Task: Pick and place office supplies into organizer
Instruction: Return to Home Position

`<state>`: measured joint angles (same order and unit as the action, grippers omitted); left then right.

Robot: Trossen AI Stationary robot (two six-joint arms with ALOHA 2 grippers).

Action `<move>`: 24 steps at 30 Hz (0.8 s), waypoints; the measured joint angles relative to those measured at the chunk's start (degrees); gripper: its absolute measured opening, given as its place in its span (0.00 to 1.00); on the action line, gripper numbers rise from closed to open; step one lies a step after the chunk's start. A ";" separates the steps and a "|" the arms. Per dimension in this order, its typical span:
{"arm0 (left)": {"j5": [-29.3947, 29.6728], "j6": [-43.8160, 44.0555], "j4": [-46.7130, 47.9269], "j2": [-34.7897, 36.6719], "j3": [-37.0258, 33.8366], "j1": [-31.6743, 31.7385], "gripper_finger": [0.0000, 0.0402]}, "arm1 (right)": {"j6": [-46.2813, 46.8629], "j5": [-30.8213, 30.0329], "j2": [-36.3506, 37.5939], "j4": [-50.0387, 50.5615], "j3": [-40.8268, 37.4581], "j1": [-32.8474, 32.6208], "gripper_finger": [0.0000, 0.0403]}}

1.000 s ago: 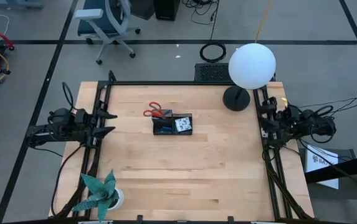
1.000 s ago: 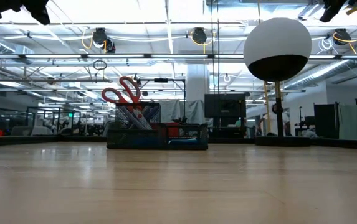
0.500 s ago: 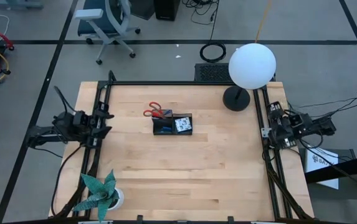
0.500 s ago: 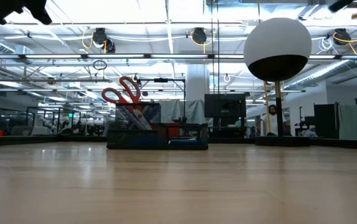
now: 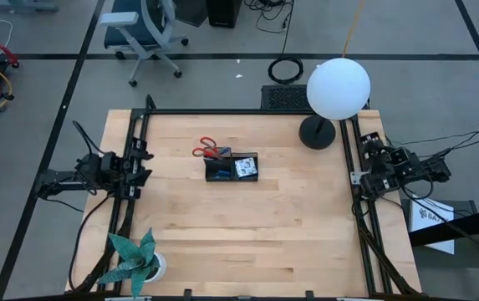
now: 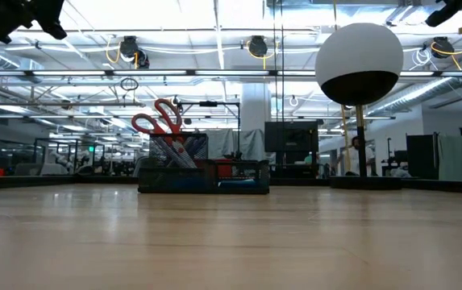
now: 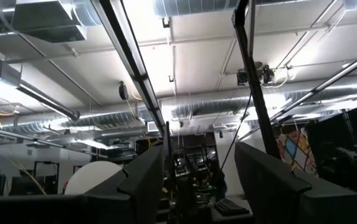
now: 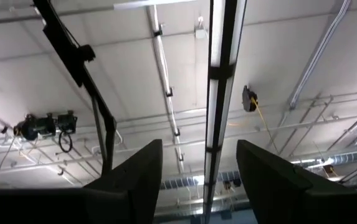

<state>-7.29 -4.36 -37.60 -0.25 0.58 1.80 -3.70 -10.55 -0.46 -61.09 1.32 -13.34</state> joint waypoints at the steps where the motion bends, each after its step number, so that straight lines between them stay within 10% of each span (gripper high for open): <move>1: 0.00 0.02 0.15 0.00 0.00 0.00 0.51 | -0.09 0.03 0.03 -0.24 0.00 0.00 0.49; 24: 9.55 0.85 25.85 0.00 0.00 -0.02 0.51 | -10.85 -10.40 -0.04 39.65 -0.09 0.02 0.49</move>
<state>2.26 -3.51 -11.75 -0.25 0.58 1.78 -14.56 -20.95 -0.49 -21.44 1.23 -13.32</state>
